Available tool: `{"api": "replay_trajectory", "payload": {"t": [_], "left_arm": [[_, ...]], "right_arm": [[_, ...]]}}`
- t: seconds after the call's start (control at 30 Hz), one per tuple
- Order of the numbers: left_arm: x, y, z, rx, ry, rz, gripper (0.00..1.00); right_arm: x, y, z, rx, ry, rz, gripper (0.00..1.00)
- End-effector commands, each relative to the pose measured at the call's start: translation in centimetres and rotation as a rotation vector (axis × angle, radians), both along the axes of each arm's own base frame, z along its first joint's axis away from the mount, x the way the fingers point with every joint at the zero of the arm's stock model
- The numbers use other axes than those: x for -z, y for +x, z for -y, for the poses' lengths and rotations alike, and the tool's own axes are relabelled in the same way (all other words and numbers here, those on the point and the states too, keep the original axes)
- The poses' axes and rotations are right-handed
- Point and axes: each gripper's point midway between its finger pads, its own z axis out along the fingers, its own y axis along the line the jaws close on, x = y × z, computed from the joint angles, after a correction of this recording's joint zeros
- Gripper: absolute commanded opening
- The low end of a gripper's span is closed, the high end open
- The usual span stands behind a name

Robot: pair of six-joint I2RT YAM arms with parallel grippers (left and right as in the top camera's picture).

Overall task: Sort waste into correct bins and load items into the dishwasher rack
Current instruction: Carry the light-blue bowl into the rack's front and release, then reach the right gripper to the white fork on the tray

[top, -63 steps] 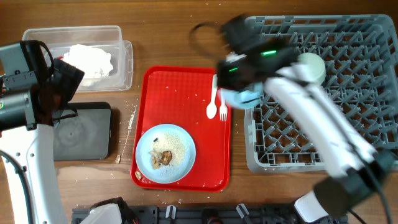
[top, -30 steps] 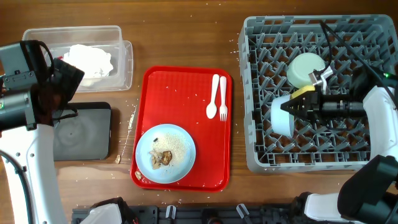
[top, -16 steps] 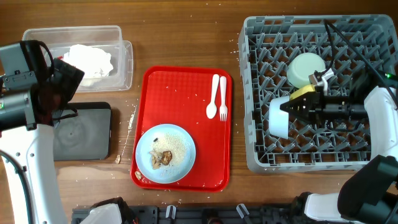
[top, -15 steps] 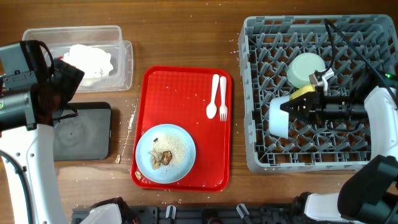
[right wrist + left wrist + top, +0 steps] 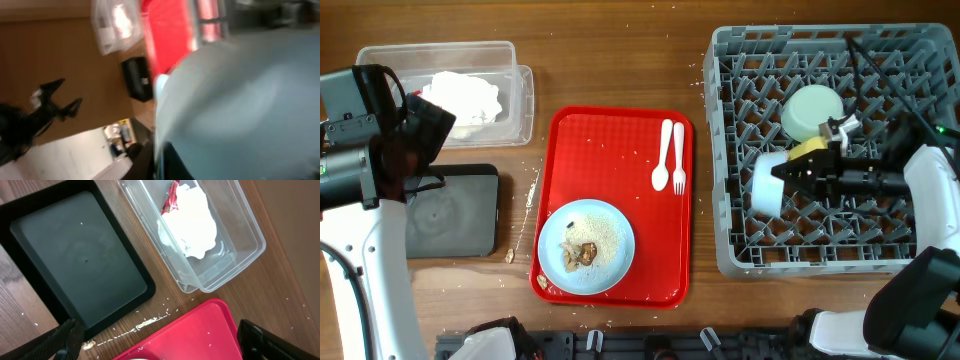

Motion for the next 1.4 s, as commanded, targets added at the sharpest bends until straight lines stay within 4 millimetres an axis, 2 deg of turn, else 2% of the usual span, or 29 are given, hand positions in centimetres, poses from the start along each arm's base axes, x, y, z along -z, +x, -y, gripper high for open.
{"api": "replay_trajectory", "payload": {"t": [0.0, 0.03, 0.13, 0.2, 0.27, 0.3, 0.4, 0.53, 0.63, 0.73, 0.8, 0.87, 0.97, 1.0, 1.1, 1.13, 1.17, 1.27, 1.37], "left_arm": [[-0.2, -0.1, -0.3, -0.013, 0.008, 0.006, 1.0], [-0.2, -0.1, -0.3, -0.013, 0.008, 0.006, 1.0], [-0.2, -0.1, -0.3, -0.013, 0.008, 0.006, 1.0], [-0.2, -0.1, -0.3, -0.013, 0.008, 0.006, 1.0], [-0.2, -0.1, -0.3, -0.013, 0.008, 0.006, 1.0], [-0.2, -0.1, -0.3, -0.013, 0.008, 0.006, 1.0], [-0.2, -0.1, -0.3, -0.013, 0.008, 0.006, 1.0], [-0.2, -0.1, -0.3, -0.013, 0.008, 0.006, 1.0], [-0.2, -0.1, -0.3, -0.013, 0.008, 0.006, 1.0], [-0.2, -0.1, -0.3, -0.013, 0.008, 0.006, 1.0], [-0.2, -0.1, -0.3, -0.013, 0.008, 0.006, 1.0], [-0.2, -0.1, -0.3, -0.013, 0.008, 0.006, 1.0], [-0.2, -0.1, -0.3, -0.013, 0.008, 0.006, 1.0], [-0.2, -0.1, -0.3, -0.013, 0.008, 0.006, 1.0], [-0.2, -0.1, -0.3, -0.013, 0.008, 0.006, 1.0], [-0.2, -0.1, -0.3, -0.013, 0.008, 0.006, 1.0], [-0.2, -0.1, -0.3, -0.013, 0.008, 0.006, 1.0], [-0.2, -0.1, -0.3, -0.013, 0.008, 0.006, 1.0], [-0.2, -0.1, -0.3, -0.013, 0.008, 0.006, 1.0]], "right_arm": [[3.2, -1.4, 4.5, 0.038, -0.326, -0.201, 0.17], [3.7, -1.8, 5.9, 0.059, -0.422, -0.258, 0.2], [3.6, -2.0, 7.2, 0.087, -0.503, -0.304, 0.22], [2.4, -1.8, 8.1, 0.107, -0.547, -0.307, 0.22], [1.6, -2.2, 9.6, 0.153, -0.641, -0.358, 0.22], [0.9, -2.7, 10.9, 0.189, -0.721, -0.396, 0.24], [-1.3, -3.6, 13.2, 0.292, -0.857, -0.448, 0.28], [-4.1, -3.7, 13.3, 0.35, -0.884, -0.361, 0.29], [-5.4, -3.5, 11.3, 0.296, -0.836, -0.253, 0.28], [-5.8, -3.4, 9.8, 0.248, -0.843, -0.212, 0.26], [-5.8, -3.0, 7.9, 0.19, -0.828, -0.181, 0.23], [-6.4, -2.0, 3.9, 0.095, -0.732, -0.098, 0.2], [-7.0, -0.6, -1.4, -0.009, -0.685, 0.016, 0.22], [-7.2, -0.2, -3.5, -0.054, -0.678, 0.07, 0.26], [-7.6, 0.6, -8.7, -0.145, -0.667, 0.186, 0.65], [-7.5, 0.8, -10.3, -0.159, -0.677, 0.215, 0.74], [-7.2, 1.2, -12.1, -0.177, -0.696, 0.247, 0.79], [-5.7, 1.9, -15.7, -0.196, -0.753, 0.285, 0.92], [-3.8, 2.8, -18.5, -0.223, -0.763, 0.295, 0.94]]}}
